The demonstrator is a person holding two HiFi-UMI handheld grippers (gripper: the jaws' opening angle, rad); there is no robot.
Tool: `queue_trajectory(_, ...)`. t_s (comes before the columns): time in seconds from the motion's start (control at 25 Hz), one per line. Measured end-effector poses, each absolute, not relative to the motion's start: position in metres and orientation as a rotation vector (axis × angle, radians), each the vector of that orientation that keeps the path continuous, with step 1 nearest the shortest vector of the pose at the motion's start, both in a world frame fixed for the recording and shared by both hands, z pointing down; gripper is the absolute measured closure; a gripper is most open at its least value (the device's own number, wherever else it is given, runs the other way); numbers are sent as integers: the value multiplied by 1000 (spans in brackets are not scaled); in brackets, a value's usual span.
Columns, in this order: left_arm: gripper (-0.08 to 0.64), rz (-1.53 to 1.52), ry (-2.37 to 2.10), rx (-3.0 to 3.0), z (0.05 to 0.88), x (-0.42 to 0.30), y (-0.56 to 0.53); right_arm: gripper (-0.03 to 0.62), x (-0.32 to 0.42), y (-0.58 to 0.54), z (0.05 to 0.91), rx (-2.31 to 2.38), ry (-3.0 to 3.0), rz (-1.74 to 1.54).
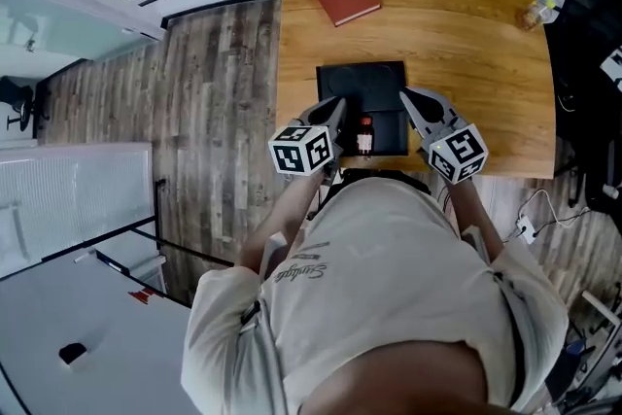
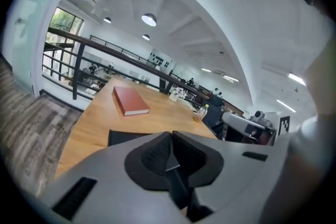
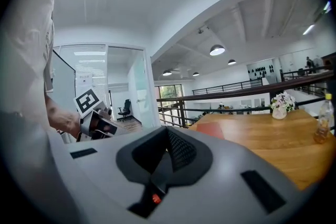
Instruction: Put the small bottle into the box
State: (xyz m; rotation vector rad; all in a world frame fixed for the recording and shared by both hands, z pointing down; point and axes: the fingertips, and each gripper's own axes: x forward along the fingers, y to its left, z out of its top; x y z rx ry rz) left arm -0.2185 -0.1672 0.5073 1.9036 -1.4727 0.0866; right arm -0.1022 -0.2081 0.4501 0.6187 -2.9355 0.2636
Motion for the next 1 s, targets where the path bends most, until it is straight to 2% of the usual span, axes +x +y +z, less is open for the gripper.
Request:
queue_trajectory(0.2, 532, -113, -1509, 1999, 451, -237, -178, 597, -116, -216, 407, 597, -3009, 150)
queue_trajectory(0.72, 531, -49, -1766, 2256, 363, -263, -184, 597, -127, -208, 334, 548, -3073, -183)
queue_trajectory(1.0, 531, -49, -1789, 2238, 361, -261, -187, 598, -120, -211, 317, 630, -3107, -192)
